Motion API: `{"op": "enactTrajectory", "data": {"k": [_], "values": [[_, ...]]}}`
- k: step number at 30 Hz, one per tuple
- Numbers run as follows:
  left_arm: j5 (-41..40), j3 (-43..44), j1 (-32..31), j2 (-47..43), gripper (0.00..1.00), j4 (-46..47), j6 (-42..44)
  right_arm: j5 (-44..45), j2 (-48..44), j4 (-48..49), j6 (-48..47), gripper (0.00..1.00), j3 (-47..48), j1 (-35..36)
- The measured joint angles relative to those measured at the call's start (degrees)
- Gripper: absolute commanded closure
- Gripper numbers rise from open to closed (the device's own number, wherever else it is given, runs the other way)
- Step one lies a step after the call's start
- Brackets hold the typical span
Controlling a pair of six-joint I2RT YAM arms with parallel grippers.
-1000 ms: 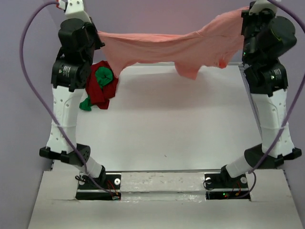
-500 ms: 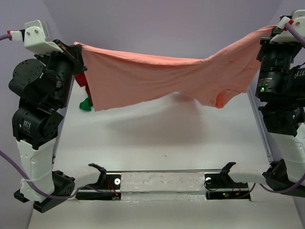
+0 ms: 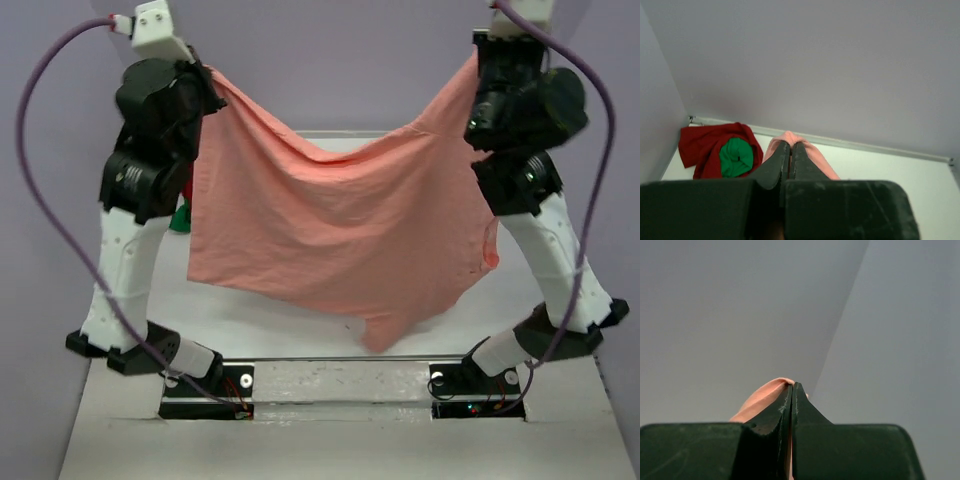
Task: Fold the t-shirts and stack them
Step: Flatten the tshirt out
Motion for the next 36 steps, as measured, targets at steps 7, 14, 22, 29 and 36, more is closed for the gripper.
{"op": "enactTrajectory", "data": {"k": [7, 14, 22, 29, 36], "values": [[6.0, 11.7, 6.1, 28.6, 1.00, 1.0, -0.3, -11.8, 25.9, -14.4, 11.3, 1.00, 17.3, -14.1], [9.6, 17.8, 11.1, 39.2, 1.00, -0.5, -0.3, -17.3, 30.3, -23.2, 15.9, 1.00, 18.2, -19.6], [10.1, 7.5, 9.6, 23.2, 1.00, 0.8, -0.3, -18.2, 16.5, -23.4, 18.6, 1.00, 10.4, -17.7], [7.9, -2.1, 3.6, 3.6, 1.00, 1.7, -0.3, -10.8, 1.3, -21.9, 17.0, 1.00, 0.3, -8.4], [2.9, -12.1, -5.5, -13.9, 1.00, -1.8, -2.4, 4.9, -12.8, -15.1, 10.0, 1.00, -13.4, 11.4]]}}
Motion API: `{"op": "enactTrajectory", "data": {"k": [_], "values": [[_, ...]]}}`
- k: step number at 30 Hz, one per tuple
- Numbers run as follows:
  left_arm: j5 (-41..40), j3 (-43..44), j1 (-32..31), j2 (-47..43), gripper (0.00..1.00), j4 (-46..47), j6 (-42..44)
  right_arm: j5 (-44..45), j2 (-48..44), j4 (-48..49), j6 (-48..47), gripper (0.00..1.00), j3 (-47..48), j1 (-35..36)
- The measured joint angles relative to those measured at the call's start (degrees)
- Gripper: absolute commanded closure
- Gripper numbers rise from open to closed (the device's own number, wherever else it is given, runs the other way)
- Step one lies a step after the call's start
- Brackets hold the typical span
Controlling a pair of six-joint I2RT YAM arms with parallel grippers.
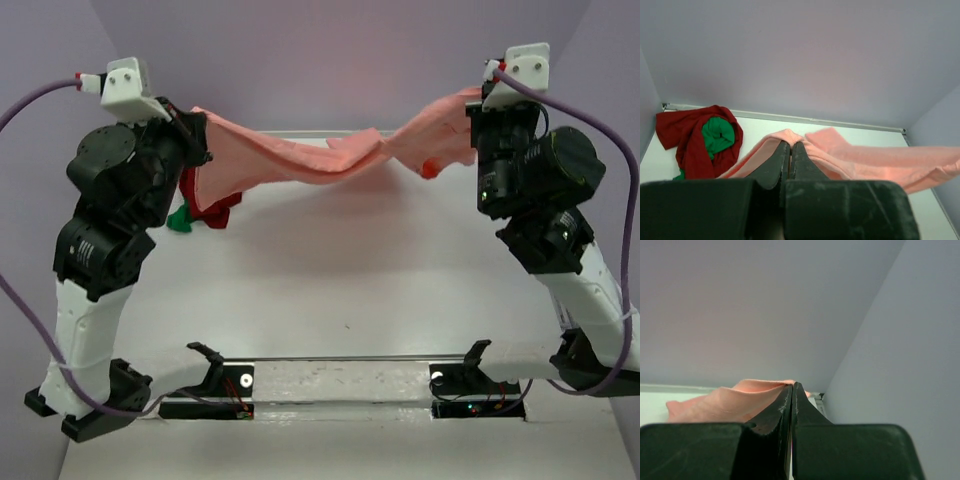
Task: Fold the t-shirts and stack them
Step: Flatten the tshirt out
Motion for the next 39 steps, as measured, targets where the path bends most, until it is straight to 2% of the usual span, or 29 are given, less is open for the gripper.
{"op": "enactTrajectory", "data": {"k": [4, 6, 9, 11, 14, 17, 20, 23, 25, 28, 31, 33, 35, 38, 39], "values": [[-1.2, -9.9, -1.5, -9.3, 1.00, -2.7, -2.6, 10.2, -9.0, 13.7, -8.8, 1.00, -16.1, 12.9], [-1.3, -15.4, -1.7, -13.9, 1.00, -3.8, -3.9, 16.2, -12.7, 23.4, -13.9, 1.00, -25.3, 20.9], [-1.4, -21.6, -1.9, -18.8, 1.00, -6.4, -5.6, 22.3, -14.7, 29.6, -16.8, 1.00, -33.5, 28.4], [-1.5, -23.8, -1.9, -20.4, 1.00, -7.9, -6.3, 25.2, -13.7, 25.5, -11.6, 1.00, -34.2, 35.7], [-1.7, -24.7, -1.9, -20.9, 1.00, -10.2, -7.0, 26.6, -8.3, 19.5, -6.6, 1.00, -30.4, 41.4], [-1.9, -24.5, -1.9, -20.6, 1.00, -10.3, -7.2, 27.2, -1.8, 15.2, -4.7, 1.00, -23.7, 41.8], [-2.5, -24.0, -1.9, -19.7, 1.00, -9.5, -7.1, 27.4, 3.8, 6.1, 1.9, 1.00, -16.6, 41.6], [-3.0, -24.3, -1.9, -17.7, 1.00, -7.6, -6.8, 25.1, 3.2, 0.6, 7.4, 1.00, -16.5, 36.1], [-3.1, -25.0, -1.9, -15.0, 1.00, -4.7, -6.5, 21.8, 1.4, -0.5, 9.6, 1.00, -18.1, 27.3], [-3.3, -26.1, -1.9, -9.3, 1.00, 0.3, -5.6, 13.8, -0.3, -1.6, 12.6, 1.00, -19.6, 9.7], [-3.6, -23.8, -0.8, 1.1, 1.00, 4.8, -3.6, 3.7, 1.7, -1.9, 14.6, 1.00, -18.3, -5.0], [-3.1, -17.7, 0.7, 10.0, 1.00, 6.4, -1.8, -2.6, 6.2, -2.5, 14.7, 1.00, -14.3, -12.9], [-3.1, -9.7, 2.4, 20.0, 1.00, 6.8, 0.2, -7.3, 14.0, -2.5, 14.1, 1.00, -6.3, -18.9], [-2.6, 8.2, 4.6, 34.1, 1.00, 5.2, 2.7, -12.4, 23.3, -4.7, 13.1, 1.00, 3.7, -22.6], [-1.9, 14.3, 5.3, 37.6, 1.00, 4.9, 3.6, -14.3, 27.6, -5.7, 12.7, 1.00, 9.8, -23.1]]}}
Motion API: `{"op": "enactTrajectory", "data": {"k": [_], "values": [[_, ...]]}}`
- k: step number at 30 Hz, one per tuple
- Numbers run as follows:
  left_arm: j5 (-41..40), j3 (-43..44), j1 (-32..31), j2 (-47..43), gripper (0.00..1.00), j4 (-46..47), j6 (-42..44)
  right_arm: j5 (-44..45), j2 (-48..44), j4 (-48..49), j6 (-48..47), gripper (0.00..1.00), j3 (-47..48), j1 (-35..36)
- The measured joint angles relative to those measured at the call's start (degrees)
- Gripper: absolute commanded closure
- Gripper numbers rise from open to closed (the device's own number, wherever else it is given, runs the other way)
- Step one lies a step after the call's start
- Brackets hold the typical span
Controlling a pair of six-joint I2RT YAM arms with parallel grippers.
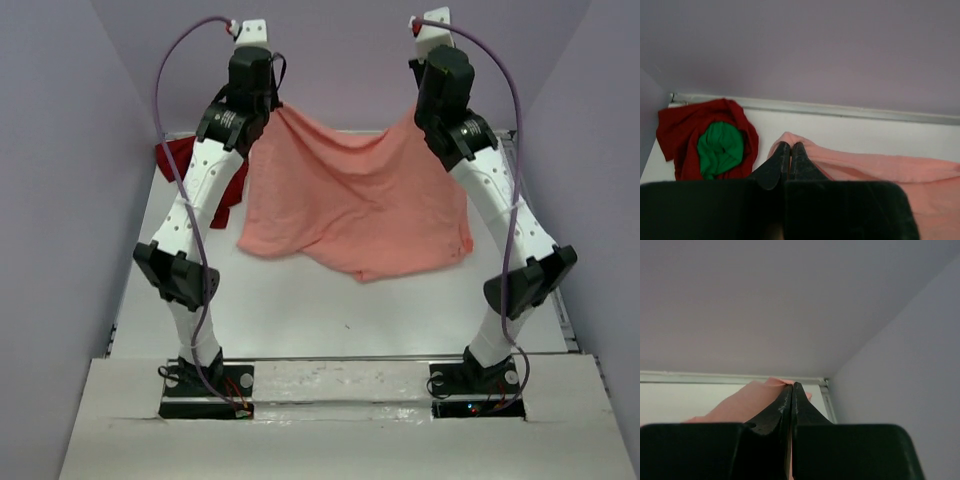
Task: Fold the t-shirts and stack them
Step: Flatten the tshirt out
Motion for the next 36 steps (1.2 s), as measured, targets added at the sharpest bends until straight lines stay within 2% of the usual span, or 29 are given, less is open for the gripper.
{"op": "enactTrajectory", "data": {"k": [3, 5, 10, 13, 17, 18, 19, 20, 22, 25, 27, 30, 32, 34, 35, 36], "values": [[2.6, 12.6, 2.7, 6.0, 1.00, -1.3, 1.2, -3.7, 5.7, -1.0, -0.6, 1.00, 8.3, -1.1], [4.1, 16.6, 4.2, 6.5, 1.00, -1.0, 1.7, -5.9, 6.5, -1.5, -0.7, 1.00, 11.0, -1.3], [3.3, 15.6, 4.3, -0.1, 1.00, 0.7, 3.4, -6.0, -0.3, -0.5, -3.6, 1.00, 8.6, 0.7], [-1.3, 13.9, -3.5, -5.9, 1.00, 1.2, 6.8, -2.7, -6.3, 3.0, -9.9, 1.00, 6.6, 7.4], [-7.1, 13.7, -15.2, -12.3, 1.00, 2.5, 11.0, 3.5, -11.9, 14.8, -25.0, 1.00, 6.9, 21.9], [-9.4, 13.7, -18.2, -13.6, 1.00, 2.9, 11.9, 5.6, -13.1, 21.2, -31.1, 1.00, 7.1, 28.6], [-12.3, 13.7, -21.9, -15.6, 1.00, 3.6, 13.1, 6.8, -13.6, 26.6, -36.7, 1.00, 7.1, 32.2], [-14.1, 13.7, -22.8, -16.9, 1.00, 4.1, 13.9, 8.3, -14.1, 33.4, -43.8, 1.00, 7.1, 36.7], [-20.7, 11.3, -32.2, -20.8, 1.00, 8.1, 17.4, 10.1, -14.7, 45.4, -55.4, 1.00, 7.0, 44.8], [-31.6, 5.0, -43.1, -26.6, 1.00, 15.3, 24.7, 11.4, -15.0, 59.6, -68.1, 1.00, 5.7, 50.5], [-36.3, 2.3, -47.1, -28.5, 1.00, 18.9, 28.5, 12.8, -14.2, 67.5, -75.1, 1.00, 5.5, 52.8], [-40.8, 0.9, -47.6, -29.4, 1.00, 22.5, 31.7, 13.3, -14.1, 70.9, -77.6, 1.00, 4.7, 54.1], [-41.2, 1.8, -45.3, -28.6, 1.00, 22.6, 32.3, 13.4, -14.7, 69.9, -75.7, 1.00, 3.8, 53.8], [-38.5, 7.1, -39.8, -25.3, 1.00, 18.6, 29.4, 13.0, -17.0, 63.2, -66.8, 1.00, 1.6, 51.1], [-36.7, 9.4, -36.9, -23.6, 1.00, 17.7, 27.7, 12.2, -18.7, 57.9, -62.2, 1.00, 1.0, 45.8], [-31.8, 13.3, -29.4, -20.6, 1.00, 14.5, 24.7, 11.2, -19.8, 53.0, -57.4, 1.00, 1.0, 41.5]]}}
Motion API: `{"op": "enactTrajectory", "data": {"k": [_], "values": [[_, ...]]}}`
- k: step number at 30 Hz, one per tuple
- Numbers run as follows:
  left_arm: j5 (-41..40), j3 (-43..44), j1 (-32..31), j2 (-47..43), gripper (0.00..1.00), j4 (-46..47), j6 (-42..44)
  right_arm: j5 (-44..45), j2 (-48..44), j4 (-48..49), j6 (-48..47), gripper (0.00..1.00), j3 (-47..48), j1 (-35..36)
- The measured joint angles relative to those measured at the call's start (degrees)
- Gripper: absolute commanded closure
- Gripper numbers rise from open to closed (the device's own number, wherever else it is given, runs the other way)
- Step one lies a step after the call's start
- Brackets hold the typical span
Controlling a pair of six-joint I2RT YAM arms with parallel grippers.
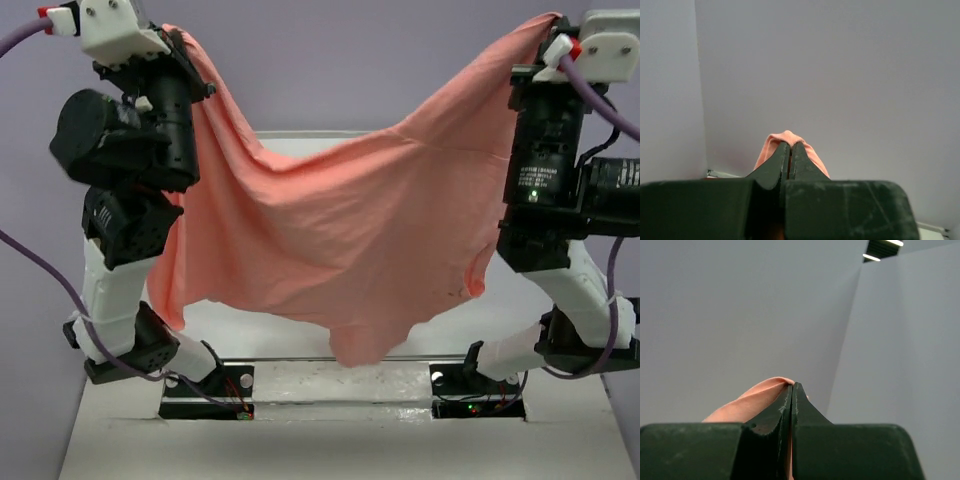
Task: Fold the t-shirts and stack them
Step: Flatten the tshirt out
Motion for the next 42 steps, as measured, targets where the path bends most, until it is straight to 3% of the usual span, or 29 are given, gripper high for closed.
{"op": "enactTrajectory", "data": {"k": [4, 9, 17, 24, 31, 33, 38, 42], "values": [[12.0, 0.5, 16.6, 4.9, 1.00, -5.2, -7.6, -4.4, -1.9, -16.2, 17.1, 1.00, 1.6, -19.0], [28.0, -1.6, 30.3, 14.2, 1.00, -10.4, -15.0, -15.1, -0.9, -31.1, 35.6, 1.00, 1.1, -38.2], [43.3, -3.9, 46.1, 18.3, 1.00, -14.4, -21.9, -29.8, 13.4, -48.1, 55.0, 1.00, 6.6, -53.1], [49.7, 4.6, 50.4, 22.9, 1.00, -13.9, -24.4, -39.1, 22.2, -58.3, 65.5, 1.00, 9.2, -63.0], [50.0, -2.5, 48.5, 19.9, 1.00, -13.5, -24.4, -39.2, 15.9, -59.9, 66.9, 1.00, 7.6, -61.7], [49.2, -4.9, 47.1, 17.9, 1.00, -13.8, -24.1, -37.1, 12.4, -59.6, 65.1, 1.00, 6.6, -58.4], [45.7, -10.0, 40.2, 10.4, 1.00, -14.1, -22.8, -29.3, 0.4, -54.8, 56.9, 1.00, 2.2, -42.1], [44.4, -12.5, 37.6, 1.6, 1.00, -14.3, -22.4, -21.8, -5.4, -50.2, 50.5, 1.00, 1.2, -36.0]]}}
